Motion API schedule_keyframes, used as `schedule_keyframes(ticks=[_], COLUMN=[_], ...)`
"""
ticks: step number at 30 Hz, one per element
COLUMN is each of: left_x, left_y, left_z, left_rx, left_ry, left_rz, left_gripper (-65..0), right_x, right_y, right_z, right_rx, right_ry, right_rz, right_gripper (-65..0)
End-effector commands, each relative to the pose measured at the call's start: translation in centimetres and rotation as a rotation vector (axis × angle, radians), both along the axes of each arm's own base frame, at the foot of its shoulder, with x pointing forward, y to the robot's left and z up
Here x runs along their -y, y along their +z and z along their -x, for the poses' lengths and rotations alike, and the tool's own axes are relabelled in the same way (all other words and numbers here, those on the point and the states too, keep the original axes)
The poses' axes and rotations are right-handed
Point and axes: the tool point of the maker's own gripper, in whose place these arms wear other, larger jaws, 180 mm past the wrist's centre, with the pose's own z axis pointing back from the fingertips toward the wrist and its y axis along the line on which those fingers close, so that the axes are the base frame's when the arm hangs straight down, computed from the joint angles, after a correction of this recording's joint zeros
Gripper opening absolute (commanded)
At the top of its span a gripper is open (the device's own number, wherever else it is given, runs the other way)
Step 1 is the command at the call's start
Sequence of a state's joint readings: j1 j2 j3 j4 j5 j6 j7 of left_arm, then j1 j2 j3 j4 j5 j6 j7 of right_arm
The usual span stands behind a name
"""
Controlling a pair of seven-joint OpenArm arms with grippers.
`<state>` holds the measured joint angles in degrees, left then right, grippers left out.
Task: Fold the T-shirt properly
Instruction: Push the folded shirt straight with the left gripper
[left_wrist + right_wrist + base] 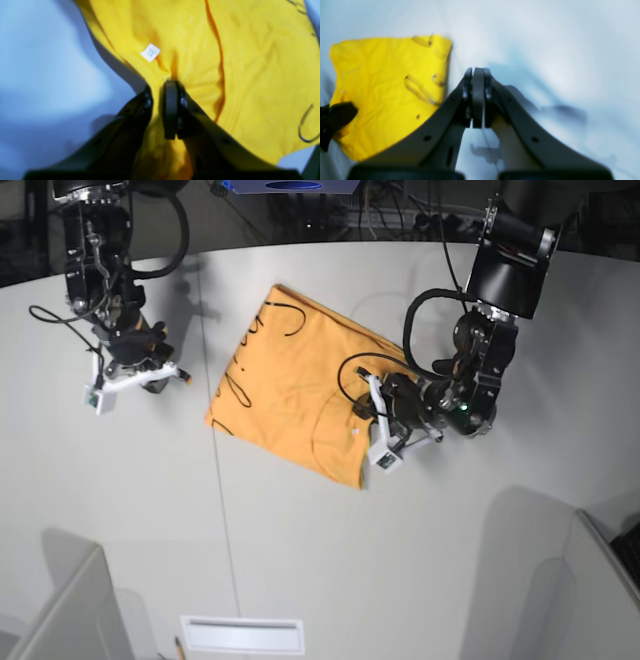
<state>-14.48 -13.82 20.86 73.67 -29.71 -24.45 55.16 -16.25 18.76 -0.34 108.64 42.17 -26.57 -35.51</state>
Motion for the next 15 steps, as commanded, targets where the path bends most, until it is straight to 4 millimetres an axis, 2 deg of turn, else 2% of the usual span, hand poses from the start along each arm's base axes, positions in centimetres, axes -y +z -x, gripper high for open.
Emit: schedule_keyframes(ticks=[1,9,15], left_x=[-1.6,1.3,5.2], left_y=[-2.4,-0.2,1.9], left_z=[2.6,1.9,1.2], left_rx=[-0.097,0.024,0.161], left_ry=[-0.09,-0.362,-0.529], left_rz=[-0.179,-0.291,-0.277], left_gripper=[-65.0,-65.0,-65.0], right_x=[0.9,7.2,8.8], right_y=[1.2,0.6,0.0], right_z=[-0.6,2.6,4.6], right_rx=[0.045,0.007,-0.018], right_ry=[-0.017,-0.201,-0.287], right_rz=[0.013,0.058,0.049], right_gripper=[-65.0,-65.0,-65.0])
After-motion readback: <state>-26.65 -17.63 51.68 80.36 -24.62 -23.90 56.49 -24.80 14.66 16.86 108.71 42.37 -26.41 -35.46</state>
